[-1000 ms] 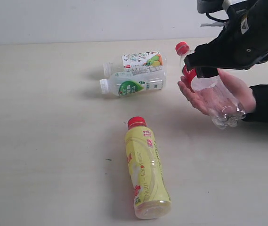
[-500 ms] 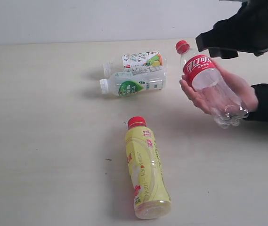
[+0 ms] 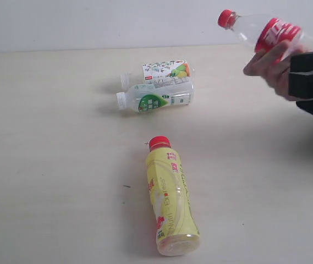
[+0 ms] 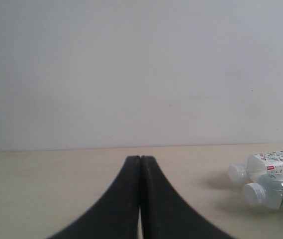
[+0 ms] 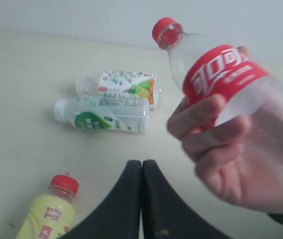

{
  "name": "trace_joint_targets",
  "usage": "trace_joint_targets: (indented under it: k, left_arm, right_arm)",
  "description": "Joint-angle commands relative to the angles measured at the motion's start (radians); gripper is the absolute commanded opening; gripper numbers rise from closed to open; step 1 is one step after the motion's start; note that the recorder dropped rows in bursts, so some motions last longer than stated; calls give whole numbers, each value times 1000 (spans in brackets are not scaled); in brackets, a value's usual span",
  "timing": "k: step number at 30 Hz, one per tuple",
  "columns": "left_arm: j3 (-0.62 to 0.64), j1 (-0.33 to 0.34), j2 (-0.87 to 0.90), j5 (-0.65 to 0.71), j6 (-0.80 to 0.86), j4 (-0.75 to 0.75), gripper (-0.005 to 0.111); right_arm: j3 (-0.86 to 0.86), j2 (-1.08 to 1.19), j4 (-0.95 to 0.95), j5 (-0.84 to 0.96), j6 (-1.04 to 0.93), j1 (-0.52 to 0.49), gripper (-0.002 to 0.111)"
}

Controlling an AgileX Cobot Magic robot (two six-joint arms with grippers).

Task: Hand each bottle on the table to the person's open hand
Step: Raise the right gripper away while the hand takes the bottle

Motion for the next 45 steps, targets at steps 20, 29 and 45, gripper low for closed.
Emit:
trace_joint_targets:
  k: [20,29,45]
  left_arm:
    - [2,3,-4,-1,-5,0,0]
    - [2,3,-4,-1,-5,0,0]
    - [2,3,-4,-1,-5,0,0]
  right_arm:
    - [570,-486,258,-331,-159,-4,0]
    - [570,-486,233,-466,-101,-4,0]
    - [531,-486,49,-418,32,-4,0]
